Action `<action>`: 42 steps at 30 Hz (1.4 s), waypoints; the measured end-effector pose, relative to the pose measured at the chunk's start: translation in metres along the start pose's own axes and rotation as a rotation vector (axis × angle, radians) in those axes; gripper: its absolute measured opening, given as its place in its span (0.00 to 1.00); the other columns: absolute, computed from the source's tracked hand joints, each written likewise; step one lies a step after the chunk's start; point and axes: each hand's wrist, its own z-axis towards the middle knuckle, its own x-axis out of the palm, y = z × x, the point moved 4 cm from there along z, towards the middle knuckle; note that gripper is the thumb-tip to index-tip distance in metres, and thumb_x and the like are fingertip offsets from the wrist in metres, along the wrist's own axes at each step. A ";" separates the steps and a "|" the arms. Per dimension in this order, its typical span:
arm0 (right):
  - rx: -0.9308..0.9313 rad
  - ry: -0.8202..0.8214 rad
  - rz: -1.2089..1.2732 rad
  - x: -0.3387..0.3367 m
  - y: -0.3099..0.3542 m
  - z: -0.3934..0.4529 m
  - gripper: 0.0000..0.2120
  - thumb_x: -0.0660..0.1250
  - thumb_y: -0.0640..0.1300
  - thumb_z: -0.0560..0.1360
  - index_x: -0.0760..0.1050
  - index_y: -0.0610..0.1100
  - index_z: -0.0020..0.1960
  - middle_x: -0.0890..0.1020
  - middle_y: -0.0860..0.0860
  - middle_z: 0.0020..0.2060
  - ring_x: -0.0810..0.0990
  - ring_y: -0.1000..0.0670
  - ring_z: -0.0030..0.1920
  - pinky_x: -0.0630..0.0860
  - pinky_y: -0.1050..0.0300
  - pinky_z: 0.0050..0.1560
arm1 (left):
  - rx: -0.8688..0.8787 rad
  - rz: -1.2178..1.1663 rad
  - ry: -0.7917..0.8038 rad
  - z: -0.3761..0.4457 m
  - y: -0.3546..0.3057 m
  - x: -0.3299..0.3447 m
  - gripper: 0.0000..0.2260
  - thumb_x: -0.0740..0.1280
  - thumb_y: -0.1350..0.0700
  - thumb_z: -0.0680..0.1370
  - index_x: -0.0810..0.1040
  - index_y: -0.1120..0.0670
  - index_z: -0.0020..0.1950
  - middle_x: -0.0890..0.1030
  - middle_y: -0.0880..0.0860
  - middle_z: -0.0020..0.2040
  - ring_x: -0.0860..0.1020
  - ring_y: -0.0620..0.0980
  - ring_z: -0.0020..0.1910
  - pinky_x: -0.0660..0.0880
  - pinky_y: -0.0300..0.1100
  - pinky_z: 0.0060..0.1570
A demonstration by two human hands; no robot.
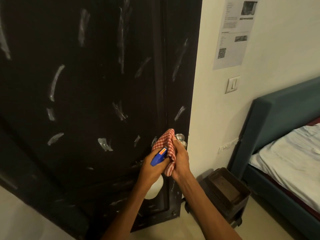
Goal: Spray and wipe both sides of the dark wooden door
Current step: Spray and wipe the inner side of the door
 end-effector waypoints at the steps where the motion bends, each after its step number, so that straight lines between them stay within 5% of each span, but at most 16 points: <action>1: -0.010 0.024 -0.034 0.003 0.001 -0.001 0.18 0.71 0.52 0.74 0.81 0.41 0.59 0.83 0.40 0.54 0.83 0.42 0.53 0.76 0.40 0.65 | 0.002 -0.008 -0.020 0.002 0.001 -0.001 0.23 0.72 0.48 0.76 0.76 0.52 0.69 0.81 0.53 0.61 0.81 0.51 0.59 0.77 0.55 0.63; 3: -0.053 0.077 -0.229 0.004 0.001 -0.004 0.21 0.72 0.58 0.72 0.82 0.45 0.58 0.84 0.42 0.55 0.83 0.43 0.56 0.75 0.39 0.66 | 0.007 -0.028 -0.066 -0.002 -0.009 -0.008 0.17 0.72 0.50 0.77 0.78 0.52 0.65 0.82 0.56 0.59 0.82 0.52 0.57 0.78 0.55 0.62; 6: -0.102 0.270 -0.648 0.004 -0.004 -0.013 0.32 0.70 0.68 0.69 0.72 0.60 0.71 0.79 0.53 0.65 0.79 0.51 0.64 0.77 0.48 0.65 | -0.016 -0.185 -0.098 -0.006 -0.023 -0.009 0.18 0.71 0.49 0.76 0.78 0.53 0.63 0.74 0.68 0.68 0.76 0.64 0.65 0.72 0.59 0.68; 9: -0.112 0.427 -0.765 -0.007 -0.003 -0.015 0.37 0.74 0.56 0.72 0.60 0.64 0.76 0.73 0.58 0.69 0.77 0.55 0.66 0.79 0.54 0.61 | -0.044 -0.167 -0.120 0.006 -0.019 -0.021 0.21 0.74 0.48 0.74 0.78 0.58 0.63 0.80 0.64 0.60 0.80 0.61 0.58 0.78 0.52 0.60; 12: -0.151 0.388 -0.726 -0.013 0.013 -0.013 0.28 0.69 0.42 0.75 0.65 0.55 0.71 0.76 0.51 0.61 0.82 0.50 0.58 0.82 0.54 0.52 | -0.125 -0.121 -0.165 0.022 -0.007 -0.038 0.15 0.71 0.53 0.78 0.78 0.57 0.62 0.83 0.55 0.54 0.82 0.48 0.49 0.78 0.40 0.49; 16: -0.407 0.256 -0.873 -0.021 0.035 0.003 0.08 0.68 0.45 0.79 0.79 0.52 0.57 0.81 0.57 0.54 0.82 0.50 0.57 0.82 0.48 0.56 | -0.195 -0.116 -0.108 0.025 -0.005 -0.044 0.12 0.71 0.53 0.78 0.77 0.54 0.59 0.82 0.52 0.50 0.79 0.47 0.47 0.74 0.39 0.45; 22: -0.692 0.141 -1.376 -0.018 0.044 0.011 0.10 0.65 0.57 0.80 0.74 0.62 0.61 0.82 0.62 0.53 0.82 0.59 0.51 0.81 0.61 0.52 | -0.165 -0.237 -0.110 0.022 0.007 -0.054 0.21 0.74 0.46 0.75 0.78 0.58 0.62 0.84 0.54 0.52 0.83 0.51 0.50 0.80 0.47 0.52; 26: -0.729 0.184 -1.380 -0.019 0.015 -0.008 0.11 0.64 0.62 0.78 0.76 0.59 0.57 0.82 0.63 0.44 0.83 0.60 0.42 0.81 0.63 0.43 | -0.204 -0.260 -0.189 0.032 0.008 -0.053 0.20 0.73 0.46 0.76 0.79 0.57 0.61 0.85 0.54 0.52 0.84 0.51 0.50 0.80 0.46 0.49; 34: -0.700 0.225 -1.201 -0.014 -0.010 -0.021 0.19 0.64 0.62 0.77 0.82 0.51 0.58 0.80 0.62 0.46 0.80 0.59 0.48 0.80 0.61 0.48 | -0.245 -0.284 -0.282 0.038 0.018 -0.050 0.16 0.73 0.47 0.76 0.79 0.53 0.61 0.85 0.54 0.50 0.85 0.52 0.48 0.82 0.54 0.53; 39: -0.633 0.293 -1.377 -0.010 -0.033 -0.024 0.36 0.63 0.74 0.71 0.73 0.51 0.69 0.75 0.59 0.57 0.77 0.58 0.55 0.75 0.67 0.56 | -0.193 -0.264 -0.323 0.041 0.014 -0.052 0.12 0.71 0.47 0.77 0.79 0.50 0.59 0.85 0.52 0.50 0.85 0.51 0.46 0.82 0.50 0.47; 42: -0.606 0.292 -1.325 -0.011 -0.041 -0.024 0.32 0.68 0.66 0.73 0.70 0.51 0.71 0.70 0.60 0.61 0.74 0.63 0.59 0.73 0.71 0.57 | -0.240 -0.277 -0.315 0.043 0.014 -0.056 0.16 0.72 0.48 0.77 0.77 0.51 0.62 0.83 0.52 0.50 0.83 0.50 0.46 0.78 0.44 0.41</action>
